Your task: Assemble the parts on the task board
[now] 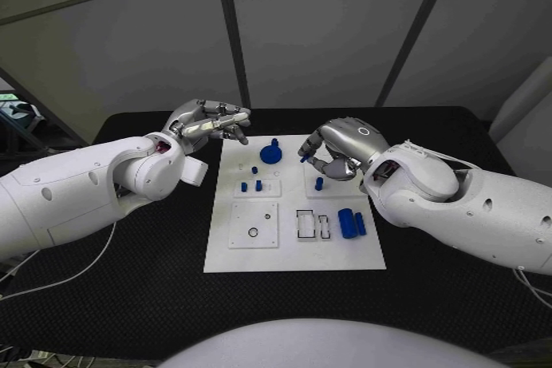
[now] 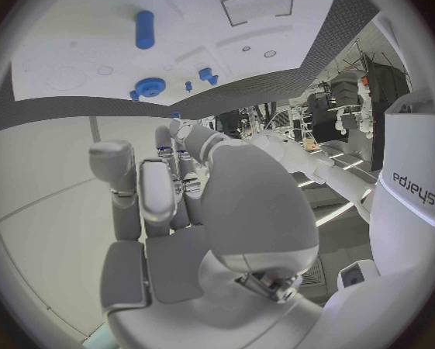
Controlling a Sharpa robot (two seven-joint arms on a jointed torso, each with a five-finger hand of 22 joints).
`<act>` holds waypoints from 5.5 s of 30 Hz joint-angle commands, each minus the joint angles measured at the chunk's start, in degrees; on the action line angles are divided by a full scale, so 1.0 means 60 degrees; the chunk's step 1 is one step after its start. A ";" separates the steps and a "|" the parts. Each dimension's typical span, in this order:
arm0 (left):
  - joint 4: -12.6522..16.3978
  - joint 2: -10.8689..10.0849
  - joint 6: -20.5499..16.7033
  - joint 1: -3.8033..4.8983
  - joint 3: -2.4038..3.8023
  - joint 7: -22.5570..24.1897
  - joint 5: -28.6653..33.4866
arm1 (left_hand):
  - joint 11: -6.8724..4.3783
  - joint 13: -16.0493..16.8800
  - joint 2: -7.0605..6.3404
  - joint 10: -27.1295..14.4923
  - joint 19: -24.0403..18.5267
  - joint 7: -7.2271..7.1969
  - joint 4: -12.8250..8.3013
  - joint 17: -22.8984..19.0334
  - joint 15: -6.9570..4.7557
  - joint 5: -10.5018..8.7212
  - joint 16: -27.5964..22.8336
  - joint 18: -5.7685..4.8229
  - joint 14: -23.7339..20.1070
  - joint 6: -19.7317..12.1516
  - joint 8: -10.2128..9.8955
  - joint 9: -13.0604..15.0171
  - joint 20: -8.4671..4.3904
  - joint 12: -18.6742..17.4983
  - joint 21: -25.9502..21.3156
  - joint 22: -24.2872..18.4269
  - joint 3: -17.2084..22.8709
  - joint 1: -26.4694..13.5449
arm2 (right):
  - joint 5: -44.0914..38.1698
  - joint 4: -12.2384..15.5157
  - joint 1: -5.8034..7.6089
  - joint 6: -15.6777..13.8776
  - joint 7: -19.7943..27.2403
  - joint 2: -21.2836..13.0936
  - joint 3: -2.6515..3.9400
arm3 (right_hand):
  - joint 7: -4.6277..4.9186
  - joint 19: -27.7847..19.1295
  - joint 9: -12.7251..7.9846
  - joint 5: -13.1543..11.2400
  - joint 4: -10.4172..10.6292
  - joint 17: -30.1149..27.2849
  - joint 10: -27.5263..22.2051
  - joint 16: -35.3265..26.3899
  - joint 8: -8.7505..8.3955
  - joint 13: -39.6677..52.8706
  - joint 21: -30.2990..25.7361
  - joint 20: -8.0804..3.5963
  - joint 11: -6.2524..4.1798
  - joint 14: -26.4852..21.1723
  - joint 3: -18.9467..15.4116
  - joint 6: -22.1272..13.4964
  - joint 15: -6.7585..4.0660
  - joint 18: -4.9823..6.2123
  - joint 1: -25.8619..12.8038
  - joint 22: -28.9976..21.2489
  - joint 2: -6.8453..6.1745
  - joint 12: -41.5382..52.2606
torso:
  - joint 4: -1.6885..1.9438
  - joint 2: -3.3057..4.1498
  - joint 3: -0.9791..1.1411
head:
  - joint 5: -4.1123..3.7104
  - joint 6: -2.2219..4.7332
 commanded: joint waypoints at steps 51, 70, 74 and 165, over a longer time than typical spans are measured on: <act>-0.0188 0.0159 -0.0088 0.0034 0.0009 0.0202 0.0422 | 0.0011 -0.0037 0.0023 -0.0075 0.0107 0.0031 -0.0052 -0.0020 0.0025 -0.0020 -0.0059 0.0474 0.0090 -0.0035 0.0061 -0.0013 -0.0007 -0.0051 -0.0066 -0.0044 -0.0029 0.0082 | 0.0263 -0.0951 -0.0515 0.0933 0.0343 0.1759 -0.1064 | 0.0010 0.0056 0.0007 0.0049 -0.0025 0.0012 0.0064 0.0069 -0.0010 0.0005 0.0083 -0.0035 0.0013 0.0255 -0.0027 0.0021 -0.0060 -0.0158 -0.0087 0.0022 -0.0009 -0.0107 | -0.0011 0.0022 0.0009 | 0.1229 -0.0417; -0.0212 0.0189 -0.0016 0.0034 0.0009 0.0152 0.0421 | 0.0011 -0.0037 0.0023 -0.0075 0.0107 0.0031 -0.0052 -0.0020 0.0025 -0.0020 -0.0059 0.0474 0.0090 -0.0035 0.0061 -0.0013 -0.0007 -0.0051 -0.0066 -0.0044 -0.0029 0.0082 | 0.0263 -0.0995 -0.0571 0.1170 0.0369 0.1870 -0.1105 | 0.0014 0.0057 0.0009 0.0056 -0.0022 0.0034 0.0064 0.0087 -0.0016 0.0006 0.0094 -0.0036 0.0015 0.0255 -0.0031 0.0019 -0.0060 -0.0161 -0.0096 0.0036 0.0001 -0.0120 | -0.0021 0.0021 0.0007 | 0.1257 -0.0417; -0.0218 0.0194 0.0000 0.0034 0.0009 0.0138 0.0421 | 0.0011 -0.0037 0.0023 -0.0075 0.0107 0.0031 -0.0052 -0.0020 0.0025 -0.0020 -0.0059 0.0474 0.0090 -0.0035 0.0061 -0.0013 -0.0007 -0.0051 -0.0066 -0.0044 -0.0029 0.0082 | 0.0263 -0.0971 -0.0575 0.1197 0.0369 0.1870 -0.1110 | 0.0014 0.0057 0.0009 0.0056 -0.0022 0.0034 0.0064 0.0087 -0.0016 0.0006 0.0094 -0.0036 0.0015 0.0255 -0.0031 0.0019 -0.0060 -0.0161 -0.0096 0.0036 0.0001 -0.0120 | -0.0021 0.0016 0.0007 | 0.1255 -0.0417; -0.0248 0.0196 0.0138 0.0038 0.0008 0.0000 0.0379 | 0.0013 -0.0080 0.0089 -0.0080 0.0133 0.0032 -0.0070 -0.0043 0.0025 -0.0019 -0.0110 0.0471 0.0096 -0.0036 0.0085 -0.0024 -0.0012 -0.0053 -0.0110 -0.0090 -0.0006 0.0127 | 0.0371 -0.0588 -0.0648 0.0531 0.0494 0.1574 -0.1141 | 0.0249 -0.0358 -0.0201 0.0314 0.0026 -0.0213 -0.0930 0.0021 -0.0504 0.0000 -0.0116 0.0215 0.0318 -0.0058 -0.0531 -0.1335 0.0209 -0.0071 -0.0510 -0.0309 -0.0434 -0.0304 | -0.0022 0.0013 0.0004 | 0.1321 -0.0417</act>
